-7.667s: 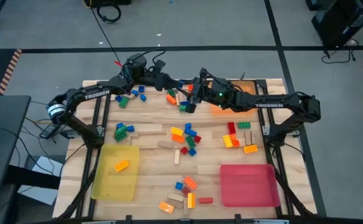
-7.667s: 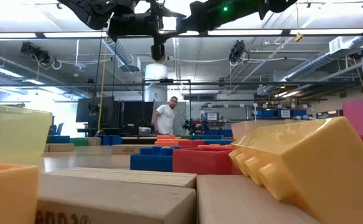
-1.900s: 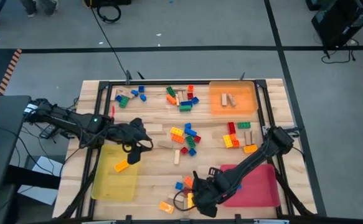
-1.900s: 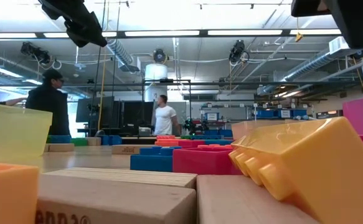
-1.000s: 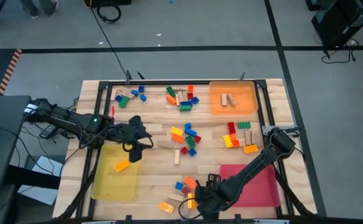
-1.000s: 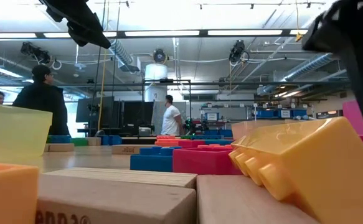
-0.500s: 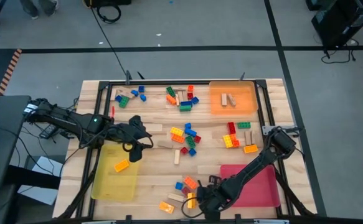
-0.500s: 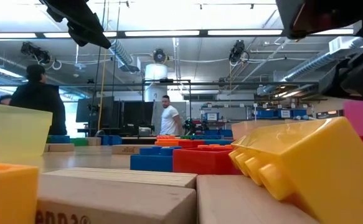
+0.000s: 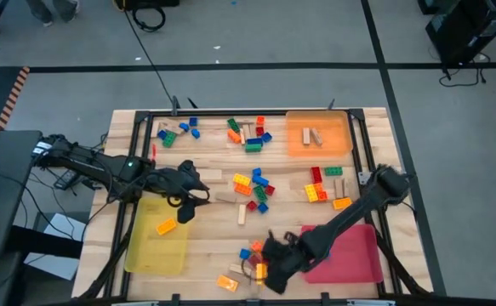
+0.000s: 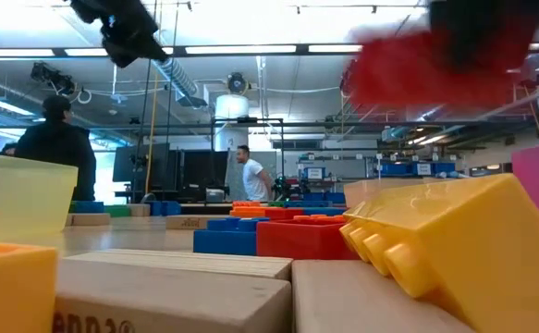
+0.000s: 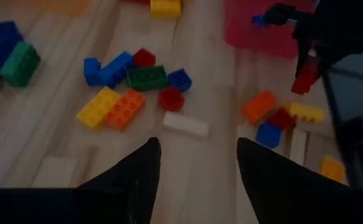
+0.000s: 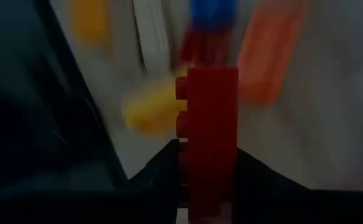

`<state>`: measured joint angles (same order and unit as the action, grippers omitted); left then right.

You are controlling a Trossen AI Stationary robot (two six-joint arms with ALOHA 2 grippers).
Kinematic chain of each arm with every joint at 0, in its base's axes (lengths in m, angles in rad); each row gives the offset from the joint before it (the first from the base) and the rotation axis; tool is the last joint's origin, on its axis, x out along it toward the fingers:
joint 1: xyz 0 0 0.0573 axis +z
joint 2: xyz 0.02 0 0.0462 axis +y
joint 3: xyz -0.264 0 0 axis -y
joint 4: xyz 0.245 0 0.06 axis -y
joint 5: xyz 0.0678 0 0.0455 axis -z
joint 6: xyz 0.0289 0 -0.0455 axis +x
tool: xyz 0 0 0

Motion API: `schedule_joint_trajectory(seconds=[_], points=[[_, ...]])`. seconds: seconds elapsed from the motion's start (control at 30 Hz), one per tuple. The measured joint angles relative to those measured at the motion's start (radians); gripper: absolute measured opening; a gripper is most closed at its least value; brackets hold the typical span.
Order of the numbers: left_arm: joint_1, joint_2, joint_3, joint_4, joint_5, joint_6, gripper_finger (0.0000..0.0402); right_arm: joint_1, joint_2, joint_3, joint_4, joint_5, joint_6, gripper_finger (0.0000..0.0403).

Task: Sort blocks by size
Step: Put the large red game piece into the yellow bin

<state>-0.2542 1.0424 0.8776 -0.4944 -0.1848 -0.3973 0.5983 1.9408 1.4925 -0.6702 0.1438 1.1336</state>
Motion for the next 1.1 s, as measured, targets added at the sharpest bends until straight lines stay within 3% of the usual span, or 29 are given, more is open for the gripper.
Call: schedule_joint_trajectory(seconds=[0.2,0.33,0.43,0.53,0.67,0.9,1.1], points=[[0.046,0.000,0.000,0.153,0.001,0.033,0.0218,-0.076,-0.194,0.000,-0.159,0.380,-0.040,0.0104],[0.090,0.000,0.000,0.286,0.002,0.112,0.0218,-0.168,-0.300,-0.004,-0.186,0.470,-0.216,0.0104],[0.124,0.000,0.000,0.393,0.003,0.157,0.0218,-0.263,-0.370,-0.023,-0.136,0.464,-0.407,0.0104],[0.167,0.005,0.001,0.474,0.005,0.182,0.0217,-0.368,-0.436,-0.072,-0.026,0.393,-0.603,0.0104],[0.231,0.013,0.001,0.519,0.006,0.181,0.0211,-0.517,-0.511,-0.186,0.217,0.195,-0.823,0.0104],[0.289,0.056,0.001,0.578,0.006,0.183,0.0206,-0.696,-0.535,-0.368,0.739,-0.186,-1.007,0.0104],[0.307,0.124,0.001,0.711,0.052,0.184,0.0205,-0.732,-0.464,-0.377,0.781,-0.348,-1.065,0.0104]])
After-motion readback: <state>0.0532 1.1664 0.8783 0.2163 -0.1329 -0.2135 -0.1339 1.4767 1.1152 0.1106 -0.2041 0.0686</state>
